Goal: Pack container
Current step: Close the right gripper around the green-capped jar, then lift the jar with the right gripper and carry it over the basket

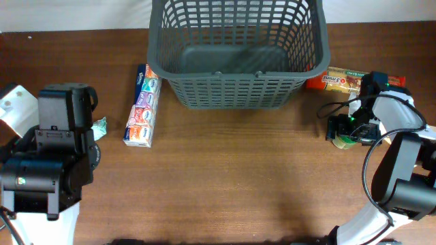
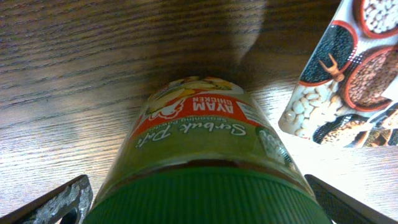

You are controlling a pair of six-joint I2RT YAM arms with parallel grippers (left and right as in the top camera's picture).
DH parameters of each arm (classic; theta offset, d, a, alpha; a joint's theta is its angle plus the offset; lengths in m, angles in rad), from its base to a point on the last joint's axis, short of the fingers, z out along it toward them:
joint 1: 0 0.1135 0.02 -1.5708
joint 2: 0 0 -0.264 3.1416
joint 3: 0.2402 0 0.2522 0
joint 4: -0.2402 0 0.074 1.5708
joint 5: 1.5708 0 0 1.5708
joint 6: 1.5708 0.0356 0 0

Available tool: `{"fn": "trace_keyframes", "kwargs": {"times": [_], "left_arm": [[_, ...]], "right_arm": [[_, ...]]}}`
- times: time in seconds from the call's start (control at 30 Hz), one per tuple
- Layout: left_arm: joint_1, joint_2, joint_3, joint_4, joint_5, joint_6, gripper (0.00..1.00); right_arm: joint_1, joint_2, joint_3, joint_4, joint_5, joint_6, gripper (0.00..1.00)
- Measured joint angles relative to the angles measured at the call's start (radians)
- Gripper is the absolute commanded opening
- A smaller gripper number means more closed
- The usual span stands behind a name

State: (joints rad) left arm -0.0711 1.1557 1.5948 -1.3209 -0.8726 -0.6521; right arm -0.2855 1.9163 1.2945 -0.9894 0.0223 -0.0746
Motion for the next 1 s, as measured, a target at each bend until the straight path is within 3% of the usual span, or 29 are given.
{"fn": "trace_keyframes", "kwargs": {"times": [0.1, 0.23, 0.27, 0.33, 0.43, 0.6, 1.0], "left_arm": [[0.0, 0.0, 0.0, 0.0, 0.0, 0.0, 0.99], [0.0, 0.0, 0.0, 0.0, 0.0, 0.0, 0.99], [0.0, 0.0, 0.0, 0.0, 0.0, 0.0, 0.99], [0.0, 0.0, 0.0, 0.0, 0.0, 0.0, 0.99], [0.0, 0.0, 0.0, 0.0, 0.0, 0.0, 0.99], [0.0, 0.0, 0.0, 0.0, 0.0, 0.0, 0.99], [0.0, 0.0, 0.0, 0.0, 0.0, 0.0, 0.99]], "right_arm": [[0.0, 0.0, 0.0, 0.0, 0.0, -0.001, 0.9], [0.0, 0.0, -0.001, 0.008, 0.0, 0.011, 0.87], [0.0, 0.0, -0.001, 0.01, 0.0, 0.011, 0.81], [0.0, 0.0, -0.001, 0.015, 0.001, 0.012, 0.53], [0.0, -0.006, 0.005, 0.017, 0.006, 0.022, 0.25], [0.0, -0.006, 0.004, 0.019, 0.008, 0.022, 0.04], [0.0, -0.005, 0.011, 0.014, 0.007, 0.062, 0.04]]}}
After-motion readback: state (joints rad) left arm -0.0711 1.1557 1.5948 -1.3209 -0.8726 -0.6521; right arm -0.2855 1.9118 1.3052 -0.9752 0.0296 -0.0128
